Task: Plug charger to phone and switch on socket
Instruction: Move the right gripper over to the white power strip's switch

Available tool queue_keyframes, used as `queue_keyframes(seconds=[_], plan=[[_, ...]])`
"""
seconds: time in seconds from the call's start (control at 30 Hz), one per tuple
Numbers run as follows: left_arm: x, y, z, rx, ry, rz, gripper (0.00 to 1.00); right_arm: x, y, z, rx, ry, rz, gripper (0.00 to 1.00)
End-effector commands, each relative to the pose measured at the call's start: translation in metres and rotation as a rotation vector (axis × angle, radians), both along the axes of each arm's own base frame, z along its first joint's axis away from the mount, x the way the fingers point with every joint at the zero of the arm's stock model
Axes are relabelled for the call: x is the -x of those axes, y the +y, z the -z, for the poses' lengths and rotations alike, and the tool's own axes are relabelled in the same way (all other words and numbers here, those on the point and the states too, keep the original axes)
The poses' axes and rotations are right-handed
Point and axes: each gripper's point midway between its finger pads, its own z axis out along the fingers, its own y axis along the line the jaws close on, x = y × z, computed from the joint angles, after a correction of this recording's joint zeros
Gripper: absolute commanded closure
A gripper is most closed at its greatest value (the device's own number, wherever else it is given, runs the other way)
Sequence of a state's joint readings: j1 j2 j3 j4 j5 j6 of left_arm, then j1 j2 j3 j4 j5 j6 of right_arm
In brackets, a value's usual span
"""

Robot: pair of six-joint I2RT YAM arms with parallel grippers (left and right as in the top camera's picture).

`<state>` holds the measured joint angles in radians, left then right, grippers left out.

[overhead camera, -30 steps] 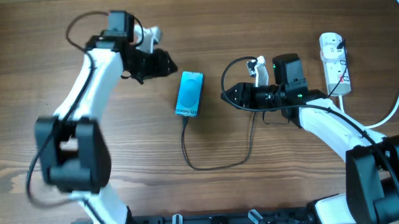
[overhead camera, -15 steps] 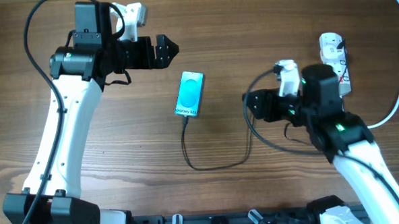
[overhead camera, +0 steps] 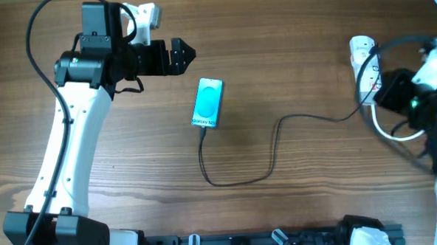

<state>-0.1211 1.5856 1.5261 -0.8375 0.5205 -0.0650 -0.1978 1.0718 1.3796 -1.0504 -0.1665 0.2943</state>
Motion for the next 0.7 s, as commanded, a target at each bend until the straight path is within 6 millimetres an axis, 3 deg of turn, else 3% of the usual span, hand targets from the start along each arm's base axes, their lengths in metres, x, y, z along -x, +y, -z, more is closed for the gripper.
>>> queue_keyframes(seconds=[0.0, 0.13, 0.37, 0.43, 0.53, 0.67], plan=[[-0.002, 0.002, -0.008, 0.003, -0.021, -0.005, 0.0, -0.022, -0.039, 0.032, -0.074, 0.094, 0.017, 0.96], [-0.002, 0.002, -0.008, 0.003, -0.021, -0.004, 0.0, -0.047, -0.109, 0.08, -0.208, 0.153, 0.137, 0.96], [-0.002, 0.002, -0.008, 0.003, -0.021, -0.005, 0.0, -0.108, -0.162, 0.177, -0.331, 0.198, 0.191, 0.96], [-0.002, 0.002, -0.008, 0.003, -0.021, -0.004, 0.0, -0.121, -0.167, 0.198, -0.337, 0.195, 0.182, 0.96], [-0.002, 0.002, -0.008, 0.003, -0.021, -0.005, 0.0, -0.137, -0.17, 0.213, -0.29, 0.171, 0.133, 0.96], [-0.002, 0.002, -0.008, 0.003, -0.021, -0.004, 0.0, -0.155, -0.159, 0.237, -0.257, 0.174, 0.062, 0.96]])
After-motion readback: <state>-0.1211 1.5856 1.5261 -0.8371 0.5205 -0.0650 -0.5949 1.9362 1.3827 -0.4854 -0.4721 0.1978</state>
